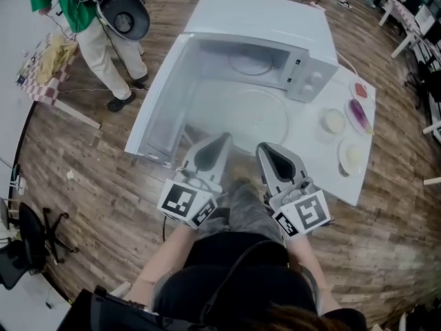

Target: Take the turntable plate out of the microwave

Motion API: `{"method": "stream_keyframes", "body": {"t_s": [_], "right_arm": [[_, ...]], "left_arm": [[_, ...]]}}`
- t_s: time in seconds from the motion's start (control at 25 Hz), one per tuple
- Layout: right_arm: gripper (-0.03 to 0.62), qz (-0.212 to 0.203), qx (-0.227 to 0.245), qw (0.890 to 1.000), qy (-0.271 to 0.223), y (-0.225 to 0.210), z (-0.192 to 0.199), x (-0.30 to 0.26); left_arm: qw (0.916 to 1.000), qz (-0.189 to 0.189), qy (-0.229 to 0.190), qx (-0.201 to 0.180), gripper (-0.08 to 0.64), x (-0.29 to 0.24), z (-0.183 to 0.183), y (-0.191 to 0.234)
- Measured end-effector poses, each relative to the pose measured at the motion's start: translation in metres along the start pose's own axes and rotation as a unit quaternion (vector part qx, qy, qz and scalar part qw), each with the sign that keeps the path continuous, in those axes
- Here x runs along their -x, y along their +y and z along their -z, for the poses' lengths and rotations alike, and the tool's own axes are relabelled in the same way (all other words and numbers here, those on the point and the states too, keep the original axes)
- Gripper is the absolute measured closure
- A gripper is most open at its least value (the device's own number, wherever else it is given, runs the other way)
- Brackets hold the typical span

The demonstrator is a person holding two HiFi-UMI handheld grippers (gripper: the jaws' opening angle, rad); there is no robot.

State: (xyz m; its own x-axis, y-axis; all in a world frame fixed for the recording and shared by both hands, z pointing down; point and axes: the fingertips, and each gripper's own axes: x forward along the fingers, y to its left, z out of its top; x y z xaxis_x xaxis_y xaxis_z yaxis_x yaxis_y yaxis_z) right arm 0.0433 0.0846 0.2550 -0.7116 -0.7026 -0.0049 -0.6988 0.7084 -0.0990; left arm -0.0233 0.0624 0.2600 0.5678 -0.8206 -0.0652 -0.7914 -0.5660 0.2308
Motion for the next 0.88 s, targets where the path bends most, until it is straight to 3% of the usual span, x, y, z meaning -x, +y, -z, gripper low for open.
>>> {"method": "stream_keyframes", "body": {"t_s": [0.4,0.88], "right_arm": [[0.572,0.003,0.021,1.000,0.019,-0.001,0.009,-0.003],[0.572,-0.004,0.004,0.999,0.041,-0.002,0.027,-0.008]], "left_arm": [[0.9997,-0.009,0.013,0.019,0.548,0.001,0.011,0.007],[0.9985,-0.018,0.034,0.038,0.548,0.001,0.025,0.015]]}}
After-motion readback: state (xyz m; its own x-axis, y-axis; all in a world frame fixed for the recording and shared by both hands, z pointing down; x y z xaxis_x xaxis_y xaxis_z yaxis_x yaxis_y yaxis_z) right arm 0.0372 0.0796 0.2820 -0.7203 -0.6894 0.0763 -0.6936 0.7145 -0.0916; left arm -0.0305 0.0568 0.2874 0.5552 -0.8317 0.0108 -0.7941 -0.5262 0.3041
